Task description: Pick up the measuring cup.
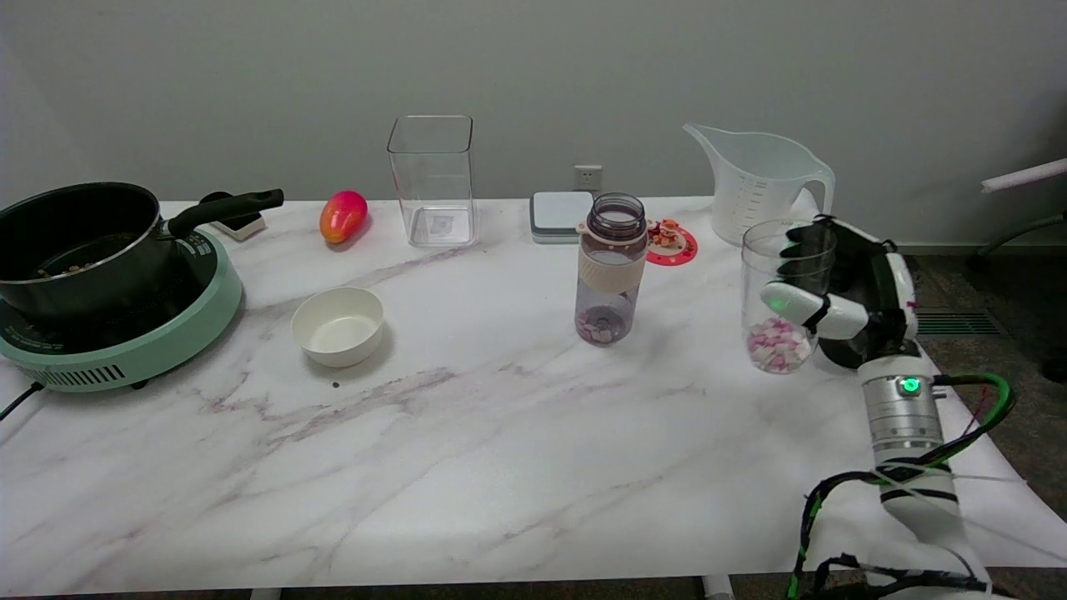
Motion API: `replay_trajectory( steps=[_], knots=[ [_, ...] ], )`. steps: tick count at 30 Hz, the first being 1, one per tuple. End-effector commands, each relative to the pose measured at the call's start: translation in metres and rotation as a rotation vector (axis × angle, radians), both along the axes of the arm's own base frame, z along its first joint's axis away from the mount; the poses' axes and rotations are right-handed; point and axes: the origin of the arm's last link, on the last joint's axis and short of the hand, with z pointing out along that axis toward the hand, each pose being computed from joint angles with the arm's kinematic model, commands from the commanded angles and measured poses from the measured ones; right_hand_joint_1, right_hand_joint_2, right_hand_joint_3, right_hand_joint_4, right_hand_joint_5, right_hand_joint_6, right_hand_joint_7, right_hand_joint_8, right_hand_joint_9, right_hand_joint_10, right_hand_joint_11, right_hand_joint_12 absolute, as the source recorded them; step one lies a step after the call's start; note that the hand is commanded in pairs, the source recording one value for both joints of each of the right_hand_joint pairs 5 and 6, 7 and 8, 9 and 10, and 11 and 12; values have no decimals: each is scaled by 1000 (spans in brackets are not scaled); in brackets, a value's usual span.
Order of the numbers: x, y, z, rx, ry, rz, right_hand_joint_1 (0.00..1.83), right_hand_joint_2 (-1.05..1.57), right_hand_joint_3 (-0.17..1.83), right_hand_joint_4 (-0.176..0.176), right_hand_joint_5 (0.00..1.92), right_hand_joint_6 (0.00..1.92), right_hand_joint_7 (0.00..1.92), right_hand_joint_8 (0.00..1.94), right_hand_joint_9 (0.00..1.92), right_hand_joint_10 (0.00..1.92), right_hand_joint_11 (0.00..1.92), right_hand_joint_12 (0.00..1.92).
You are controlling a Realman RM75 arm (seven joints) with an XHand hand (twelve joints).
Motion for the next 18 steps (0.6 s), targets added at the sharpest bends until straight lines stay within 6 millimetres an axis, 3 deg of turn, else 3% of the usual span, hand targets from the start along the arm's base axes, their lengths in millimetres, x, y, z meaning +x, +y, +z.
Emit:
replay_trajectory(
  steps=[1,6,12,18],
  knots=[
    [76,-44,51,-53,212,20,1288,1265,598,0,1301,1301,1524,1524,1486,1486,1229,1229],
    [91,-64,55,-29,251,-2,1313,1194,655,0,1280,1280,1502,1502,1462,1462,1206,1206],
    [105,-72,67,-38,332,-69,1357,1043,779,0,1231,1231,1462,1462,1413,1413,1148,1148],
    [120,-85,67,-22,427,-124,1397,854,911,0,1161,1161,1419,1419,1366,1366,1109,1109]
  ],
)
